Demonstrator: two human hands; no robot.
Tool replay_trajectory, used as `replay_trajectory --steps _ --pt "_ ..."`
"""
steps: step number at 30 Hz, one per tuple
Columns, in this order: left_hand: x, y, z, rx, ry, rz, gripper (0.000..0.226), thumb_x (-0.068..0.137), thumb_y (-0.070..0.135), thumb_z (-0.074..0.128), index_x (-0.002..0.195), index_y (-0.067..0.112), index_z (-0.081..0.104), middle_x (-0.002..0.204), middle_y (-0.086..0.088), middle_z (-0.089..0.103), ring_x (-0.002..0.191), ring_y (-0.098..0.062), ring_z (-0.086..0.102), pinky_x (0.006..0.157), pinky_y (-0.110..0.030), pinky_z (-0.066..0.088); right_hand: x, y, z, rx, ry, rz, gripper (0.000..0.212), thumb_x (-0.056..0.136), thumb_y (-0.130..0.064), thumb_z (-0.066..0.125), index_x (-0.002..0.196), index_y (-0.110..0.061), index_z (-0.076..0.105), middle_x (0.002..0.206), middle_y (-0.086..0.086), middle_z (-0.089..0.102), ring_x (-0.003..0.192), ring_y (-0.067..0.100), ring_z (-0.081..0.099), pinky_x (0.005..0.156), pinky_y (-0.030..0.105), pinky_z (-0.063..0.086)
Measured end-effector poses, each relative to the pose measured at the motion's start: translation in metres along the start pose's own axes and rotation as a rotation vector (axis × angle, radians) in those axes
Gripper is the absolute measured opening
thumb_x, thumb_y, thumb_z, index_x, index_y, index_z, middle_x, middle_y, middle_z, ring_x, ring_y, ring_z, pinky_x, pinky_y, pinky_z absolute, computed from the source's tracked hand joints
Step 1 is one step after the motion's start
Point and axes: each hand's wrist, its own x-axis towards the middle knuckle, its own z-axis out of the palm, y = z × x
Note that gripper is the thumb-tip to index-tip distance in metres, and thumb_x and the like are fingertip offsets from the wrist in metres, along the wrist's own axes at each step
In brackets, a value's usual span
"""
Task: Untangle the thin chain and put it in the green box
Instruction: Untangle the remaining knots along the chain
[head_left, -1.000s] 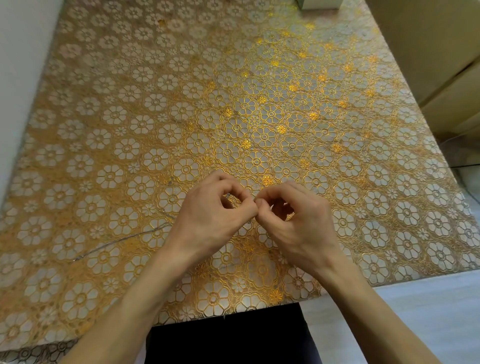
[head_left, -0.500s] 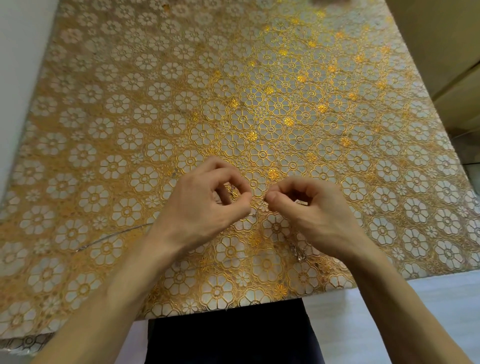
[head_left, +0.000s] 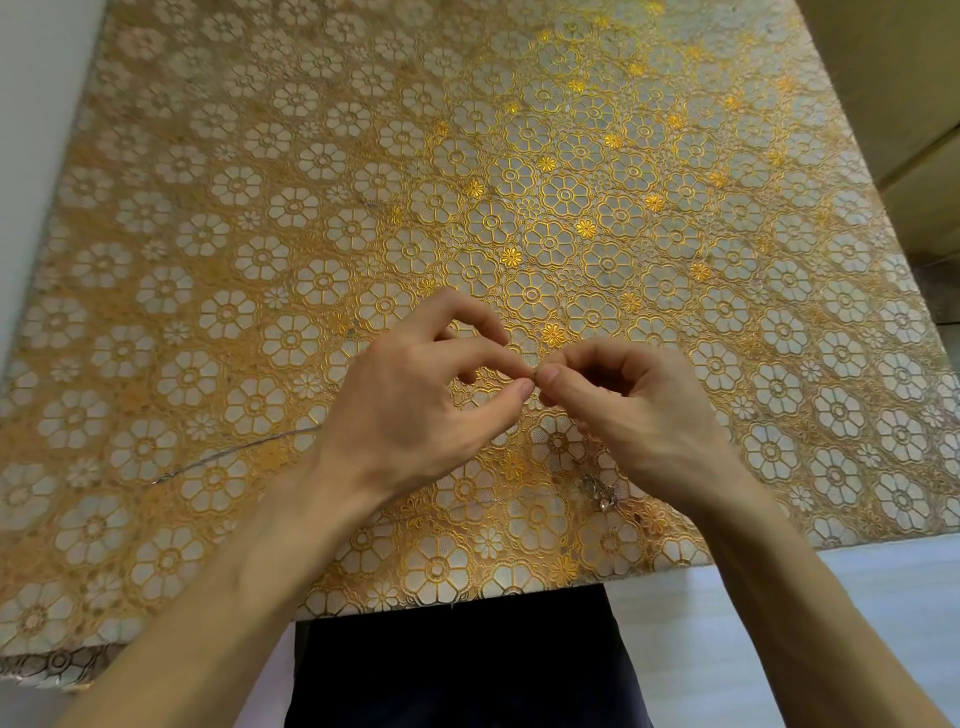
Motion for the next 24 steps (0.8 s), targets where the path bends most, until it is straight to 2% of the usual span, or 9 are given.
replay_trajectory --steps 3,5,11,14,17,24 --pt "0.0 0.001 0.003 0.007 0.018 -0.008 0.016 0.084 0.039 0.071 0.089 0.026 0.078 0.104 0.012 0.062 0.07 -0.008 0.06 0.058 -0.034 0.053 -0.001 -0.001 0.001 -0.032 0.025 -0.035 0.008 0.091 -0.021 0.072 0.084 -0.023 0.076 0.077 -0.001 0.073 0.064 0.009 0.059 0.061 0.017 0.045" --pt "0.0 0.002 0.004 0.0 0.012 -0.023 0.017 0.084 0.04 0.07 0.09 0.027 0.078 0.104 0.013 0.061 0.07 -0.007 0.06 0.057 -0.033 0.052 -0.001 -0.001 0.003 -0.053 0.049 -0.059 0.007 0.09 -0.02 0.073 0.085 -0.022 0.076 0.075 -0.004 0.073 0.062 0.001 0.057 0.058 0.014 0.043" --pt "0.001 0.003 0.006 0.022 0.027 -0.068 0.014 0.084 0.041 0.071 0.088 0.029 0.077 0.105 0.013 0.061 0.071 -0.006 0.061 0.057 -0.016 0.039 -0.002 0.001 0.006 -0.056 0.104 -0.083 0.004 0.089 -0.019 0.074 0.088 -0.019 0.078 0.075 -0.002 0.073 0.065 0.013 0.064 0.058 0.021 0.049" --pt "0.001 0.003 0.007 0.029 0.042 -0.075 0.013 0.084 0.039 0.071 0.088 0.029 0.077 0.106 0.011 0.061 0.071 -0.006 0.06 0.057 -0.014 0.037 -0.002 0.003 0.008 -0.088 0.133 -0.116 0.003 0.088 -0.017 0.076 0.087 -0.019 0.078 0.072 -0.003 0.072 0.06 0.011 0.061 0.055 0.024 0.049" --pt "0.001 0.003 0.007 0.032 0.043 -0.077 0.012 0.084 0.039 0.071 0.087 0.029 0.077 0.106 0.012 0.06 0.071 -0.005 0.06 0.056 -0.014 0.036 -0.001 0.006 0.01 -0.116 0.159 -0.152 0.002 0.087 -0.02 0.076 0.086 -0.019 0.077 0.07 -0.005 0.07 0.059 0.006 0.059 0.055 0.023 0.048" --pt "0.001 0.006 0.009 0.039 0.077 -0.101 0.015 0.082 0.041 0.069 0.084 0.029 0.076 0.101 0.015 0.059 0.069 -0.006 0.06 0.052 -0.025 0.048 -0.001 0.008 0.014 -0.25 0.203 -0.268 0.003 0.085 -0.02 0.074 0.086 -0.021 0.076 0.078 -0.009 0.071 0.066 0.012 0.064 0.059 0.023 0.051"
